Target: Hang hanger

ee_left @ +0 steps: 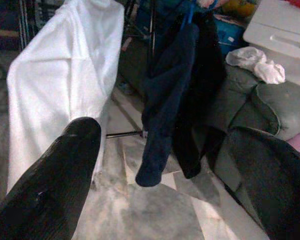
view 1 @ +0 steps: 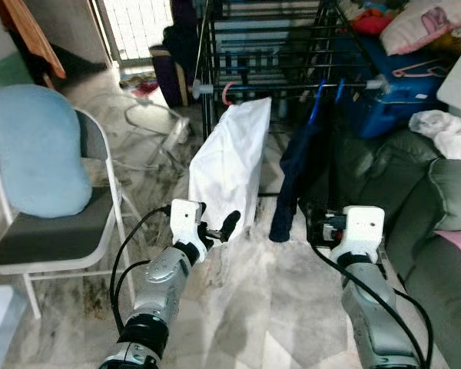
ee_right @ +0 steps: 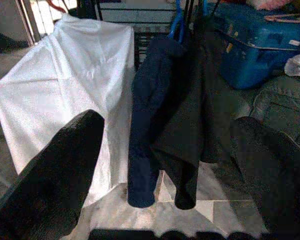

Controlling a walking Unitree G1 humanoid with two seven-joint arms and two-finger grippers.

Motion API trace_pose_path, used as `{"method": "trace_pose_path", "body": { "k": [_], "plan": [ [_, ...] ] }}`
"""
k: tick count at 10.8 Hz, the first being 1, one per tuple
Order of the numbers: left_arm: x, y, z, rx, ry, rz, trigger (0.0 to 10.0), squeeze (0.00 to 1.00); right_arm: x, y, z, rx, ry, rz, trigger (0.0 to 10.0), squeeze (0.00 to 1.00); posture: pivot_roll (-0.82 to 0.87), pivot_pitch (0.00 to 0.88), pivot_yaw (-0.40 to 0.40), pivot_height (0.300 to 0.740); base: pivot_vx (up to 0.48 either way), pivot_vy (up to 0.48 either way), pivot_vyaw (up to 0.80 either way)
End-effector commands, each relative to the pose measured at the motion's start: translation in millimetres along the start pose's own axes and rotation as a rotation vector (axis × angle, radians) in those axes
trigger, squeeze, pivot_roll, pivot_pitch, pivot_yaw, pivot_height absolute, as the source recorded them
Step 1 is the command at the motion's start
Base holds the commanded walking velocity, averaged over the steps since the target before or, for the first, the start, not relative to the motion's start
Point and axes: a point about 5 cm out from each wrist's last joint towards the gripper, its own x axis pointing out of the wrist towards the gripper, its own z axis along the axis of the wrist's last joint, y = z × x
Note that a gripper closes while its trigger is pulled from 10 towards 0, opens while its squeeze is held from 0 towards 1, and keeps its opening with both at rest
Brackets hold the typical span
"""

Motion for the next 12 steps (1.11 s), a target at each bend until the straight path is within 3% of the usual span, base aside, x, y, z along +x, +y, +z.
{"method": "trace_pose_path", "body": {
  "k": [1, 4, 6, 8, 12],
  "plan": [
    [0.0, 0.7, 2.7, 0.007, -0.014, -0.003, 10.0, 0.0, -0.2, 1.4, 4.7, 0.001, -0.014, 0.007, 10.0, 0.0, -0.27, 0.009, 0.038, 0.74, 0.394, 0.0, 0.0],
    [-5.2, 18.5, 20.6, 0.082, -0.098, 0.123, 10.0, 0.0, -6.4, -6.7, 6.1, -0.004, -0.027, -0.021, 10.0, 0.0, -0.27, 0.014, 0.038, 0.74, 0.389, 0.0, 0.0],
    [-21.5, 36.9, 37.5, 0.182, -0.161, 0.23, 10.0, 0.0, -24.7, -14.7, 4.6, -0.019, -0.033, -0.047, 10.0, 0.0, -0.26, 0.024, 0.038, 0.74, 0.141, 0.0, 0.0],
    [-31.5, 37.9, 35.2, 0.232, -0.155, 0.244, 10.0, 0.0, -29.7, -15.6, 1.7, -0.025, -0.022, -0.048, 10.0, 0.0, -0.26, 0.031, 0.039, 0.74, 0.0, 0.0, 0.0],
    [-36.8, 37.7, 30.9, 0.248, -0.121, 0.263, 10.0, 0.0, -19.8, -8.1, 12.9, -0.061, -0.052, 0.003, 10.0, 0.0, -0.25, 0.054, 0.042, 0.74, 0.0, 0.0, 0.12]
  ]
}}
